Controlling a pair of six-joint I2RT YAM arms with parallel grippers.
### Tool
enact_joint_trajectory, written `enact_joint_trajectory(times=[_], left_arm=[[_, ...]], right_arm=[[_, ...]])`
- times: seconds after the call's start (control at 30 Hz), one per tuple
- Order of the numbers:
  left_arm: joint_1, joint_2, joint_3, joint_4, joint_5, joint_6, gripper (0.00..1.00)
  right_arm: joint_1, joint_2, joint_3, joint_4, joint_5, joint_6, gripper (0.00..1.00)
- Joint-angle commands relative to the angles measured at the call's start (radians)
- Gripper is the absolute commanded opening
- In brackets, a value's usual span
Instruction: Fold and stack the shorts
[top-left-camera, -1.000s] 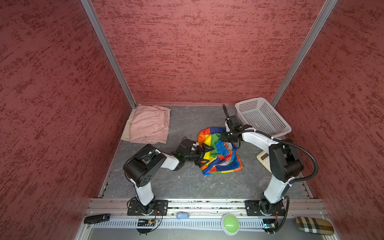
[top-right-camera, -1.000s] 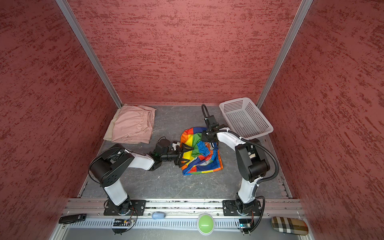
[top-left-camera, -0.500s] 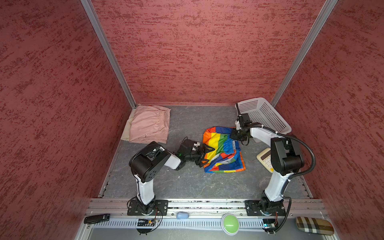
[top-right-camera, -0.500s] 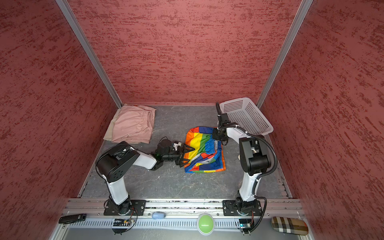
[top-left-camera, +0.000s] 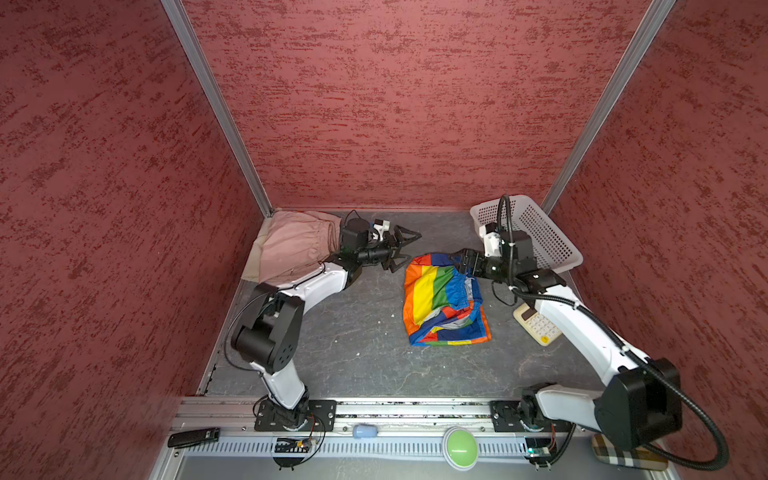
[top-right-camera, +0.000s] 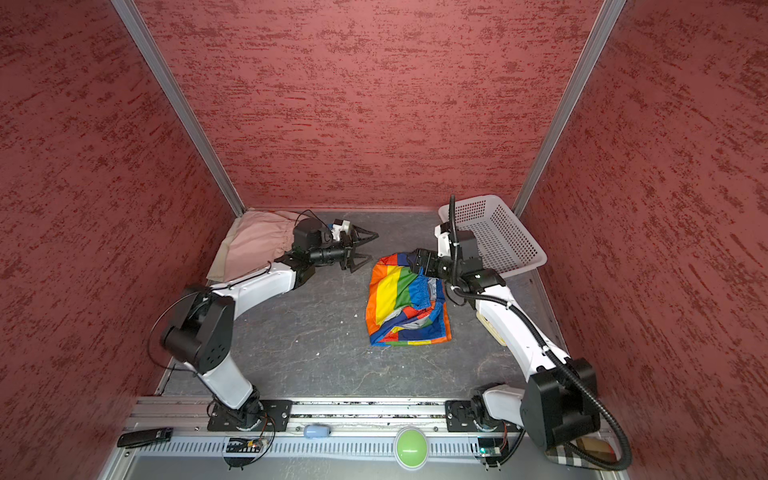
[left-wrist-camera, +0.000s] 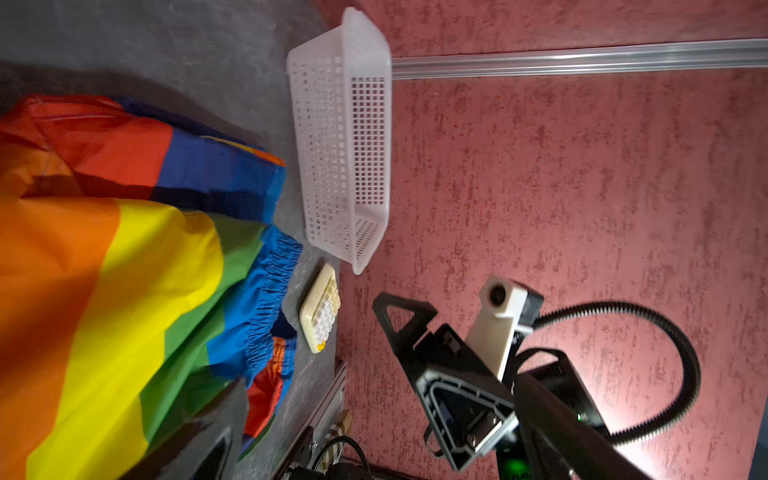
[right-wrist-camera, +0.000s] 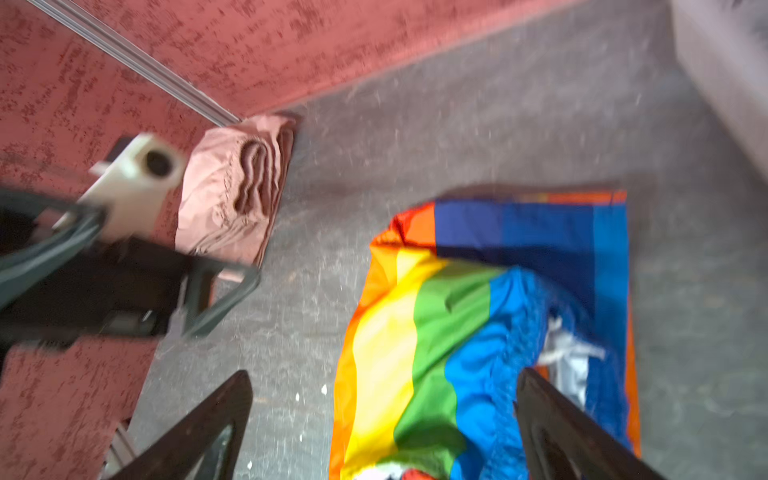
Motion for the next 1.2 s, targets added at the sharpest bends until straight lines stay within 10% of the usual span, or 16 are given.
enact_joint_trajectory(times=[0.0, 0.5, 1.17], left_arm=[[-0.022, 0.124, 0.100, -0.156, 0.082, 0.082, 0.99], [0.009, 0.432, 0.510, -0.837, -0.128, 0.660, 0.81], [0.005, 0.592, 0.767, -0.994, -0.232, 0.757, 0.09]], right_arm=[[0.040, 0.005, -0.087, 0.051, -0.044, 0.060, 0.99], [0.073, 0.130, -0.215, 0.120, -0.041, 0.084, 0.99], [0.073, 0.177, -0.273, 0.158, -0.012, 0.078, 0.98]])
